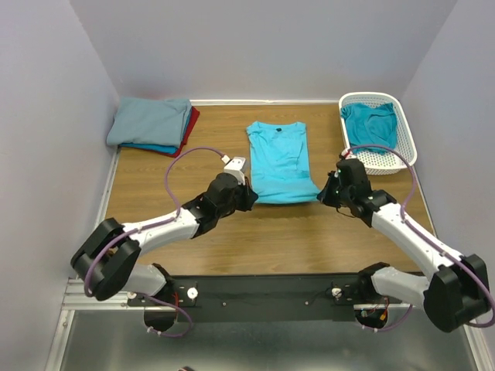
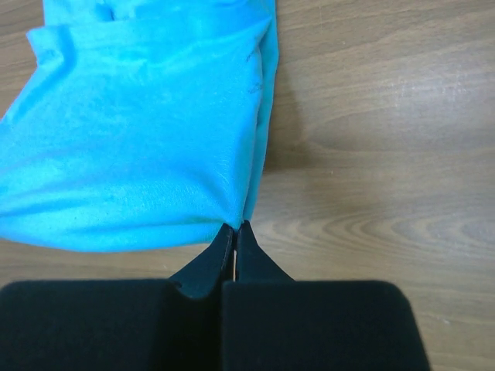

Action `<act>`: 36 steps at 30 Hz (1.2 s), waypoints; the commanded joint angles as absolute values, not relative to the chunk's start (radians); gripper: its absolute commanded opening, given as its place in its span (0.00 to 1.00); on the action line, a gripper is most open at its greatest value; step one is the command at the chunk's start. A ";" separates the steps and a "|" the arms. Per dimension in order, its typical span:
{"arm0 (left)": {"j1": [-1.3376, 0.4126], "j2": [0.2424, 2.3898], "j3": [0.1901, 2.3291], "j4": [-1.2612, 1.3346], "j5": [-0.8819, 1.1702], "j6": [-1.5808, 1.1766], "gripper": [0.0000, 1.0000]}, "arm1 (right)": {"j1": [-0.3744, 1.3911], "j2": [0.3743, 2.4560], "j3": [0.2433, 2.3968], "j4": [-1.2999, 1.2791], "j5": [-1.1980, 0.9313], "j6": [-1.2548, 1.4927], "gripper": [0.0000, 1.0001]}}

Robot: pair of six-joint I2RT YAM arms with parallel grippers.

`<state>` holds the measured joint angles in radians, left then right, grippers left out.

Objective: Fold and stack the t-shirts
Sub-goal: Fold the tshirt

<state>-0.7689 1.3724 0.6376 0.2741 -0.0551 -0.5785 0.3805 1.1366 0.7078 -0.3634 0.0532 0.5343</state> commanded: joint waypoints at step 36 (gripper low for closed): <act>-0.627 1.382 0.710 0.385 0.149 -0.571 0.00 | 0.394 1.472 1.258 -0.397 0.350 0.405 0.00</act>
<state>-0.6613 1.3636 0.6804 0.3496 0.0917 -0.6064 0.4004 1.4284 1.1782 -0.4595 0.2531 0.4389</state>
